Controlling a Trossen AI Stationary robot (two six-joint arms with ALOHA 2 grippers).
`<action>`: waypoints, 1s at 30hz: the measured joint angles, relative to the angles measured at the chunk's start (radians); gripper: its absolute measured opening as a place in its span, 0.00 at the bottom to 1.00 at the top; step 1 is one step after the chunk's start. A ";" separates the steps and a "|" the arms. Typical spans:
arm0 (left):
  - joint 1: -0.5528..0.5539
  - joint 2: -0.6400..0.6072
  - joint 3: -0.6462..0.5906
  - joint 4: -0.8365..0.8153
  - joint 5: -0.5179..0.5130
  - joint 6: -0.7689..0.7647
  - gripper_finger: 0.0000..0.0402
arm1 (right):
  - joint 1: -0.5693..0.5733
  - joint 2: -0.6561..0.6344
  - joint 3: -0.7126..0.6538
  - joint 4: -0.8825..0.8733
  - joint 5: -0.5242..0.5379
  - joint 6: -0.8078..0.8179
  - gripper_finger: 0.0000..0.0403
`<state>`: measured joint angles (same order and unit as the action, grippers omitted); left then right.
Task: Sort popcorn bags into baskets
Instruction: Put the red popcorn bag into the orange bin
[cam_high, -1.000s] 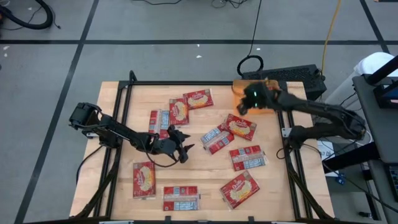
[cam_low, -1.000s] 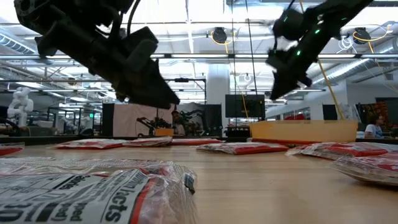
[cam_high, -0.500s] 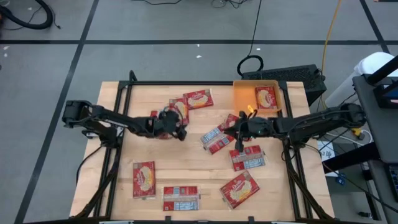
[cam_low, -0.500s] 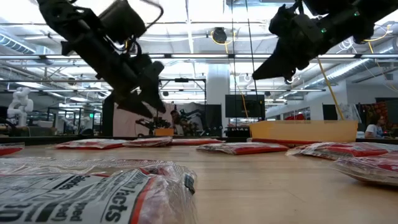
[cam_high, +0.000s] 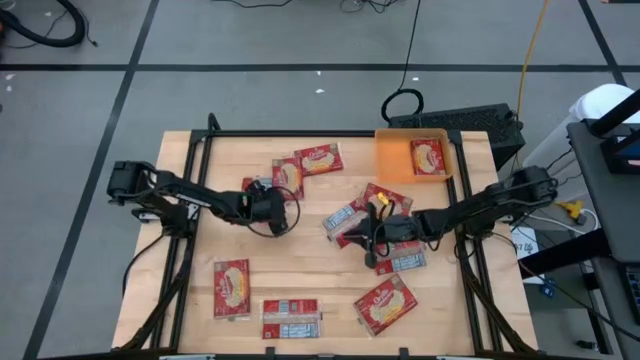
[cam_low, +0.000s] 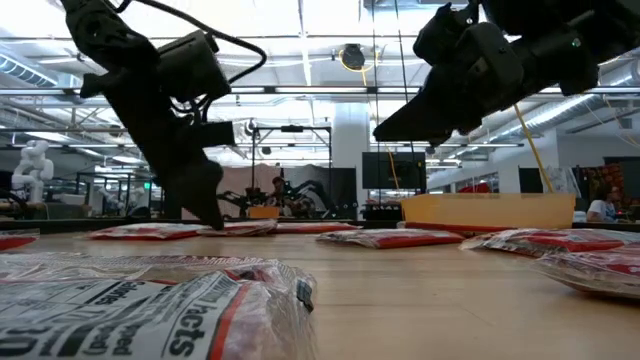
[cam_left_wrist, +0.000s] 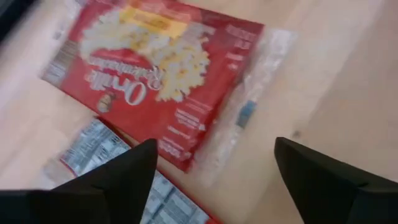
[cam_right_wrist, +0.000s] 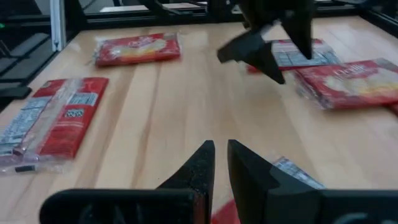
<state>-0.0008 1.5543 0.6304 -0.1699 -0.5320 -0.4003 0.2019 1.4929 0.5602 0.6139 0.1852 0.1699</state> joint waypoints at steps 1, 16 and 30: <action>-0.008 0.013 0.000 -0.002 -0.023 0.009 0.83 | 0.004 0.019 0.000 0.025 -0.002 0.000 0.10; 0.105 0.141 0.004 0.206 0.096 0.276 0.45 | 0.010 0.077 0.000 0.087 -0.002 0.033 0.10; 0.007 0.068 -0.003 0.299 0.078 0.700 0.01 | 0.005 0.077 0.000 0.086 0.131 0.248 0.10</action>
<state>0.0064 1.6220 0.6273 0.1291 -0.4543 0.2997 0.2074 1.5696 0.5606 0.6998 0.3166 0.4177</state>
